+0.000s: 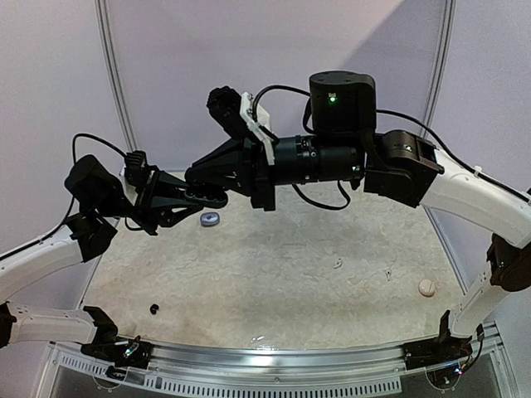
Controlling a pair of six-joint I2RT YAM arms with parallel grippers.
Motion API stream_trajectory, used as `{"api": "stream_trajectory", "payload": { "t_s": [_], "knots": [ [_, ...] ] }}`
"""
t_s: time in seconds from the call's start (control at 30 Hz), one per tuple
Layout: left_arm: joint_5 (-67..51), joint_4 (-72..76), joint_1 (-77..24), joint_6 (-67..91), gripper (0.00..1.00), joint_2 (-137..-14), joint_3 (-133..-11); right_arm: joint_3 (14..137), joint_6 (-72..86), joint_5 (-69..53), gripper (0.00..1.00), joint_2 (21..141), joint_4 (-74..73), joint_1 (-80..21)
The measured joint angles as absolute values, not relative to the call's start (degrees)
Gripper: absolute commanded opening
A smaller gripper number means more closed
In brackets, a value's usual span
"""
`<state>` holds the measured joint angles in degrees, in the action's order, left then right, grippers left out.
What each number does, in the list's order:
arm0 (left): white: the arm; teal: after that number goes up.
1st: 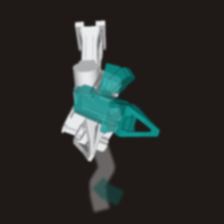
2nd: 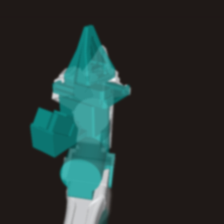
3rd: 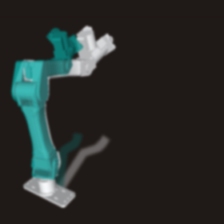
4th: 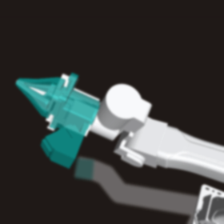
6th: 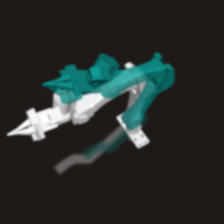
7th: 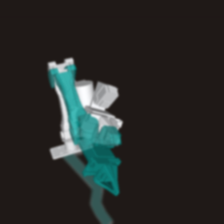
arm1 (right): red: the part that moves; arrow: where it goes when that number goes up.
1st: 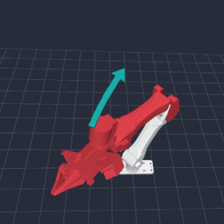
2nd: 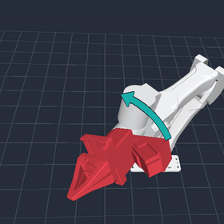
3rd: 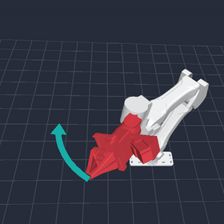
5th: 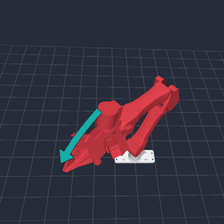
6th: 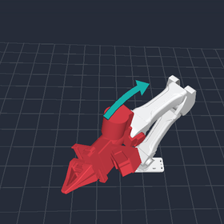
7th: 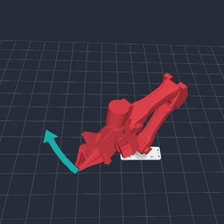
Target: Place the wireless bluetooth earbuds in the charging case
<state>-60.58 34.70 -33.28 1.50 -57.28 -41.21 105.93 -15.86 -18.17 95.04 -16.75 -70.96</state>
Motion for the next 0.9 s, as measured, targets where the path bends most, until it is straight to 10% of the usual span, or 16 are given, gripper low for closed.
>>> {"api": "stream_trajectory", "payload": {
  "t_s": [0.9],
  "knots": [
    [-60.1, 32.2, -33.3, -3.6, 0.0, -57.3, -41.7, 107.6, -21.9, -15.4, 0.0, 98.8, -21.9, -71.0]
  ]
}}
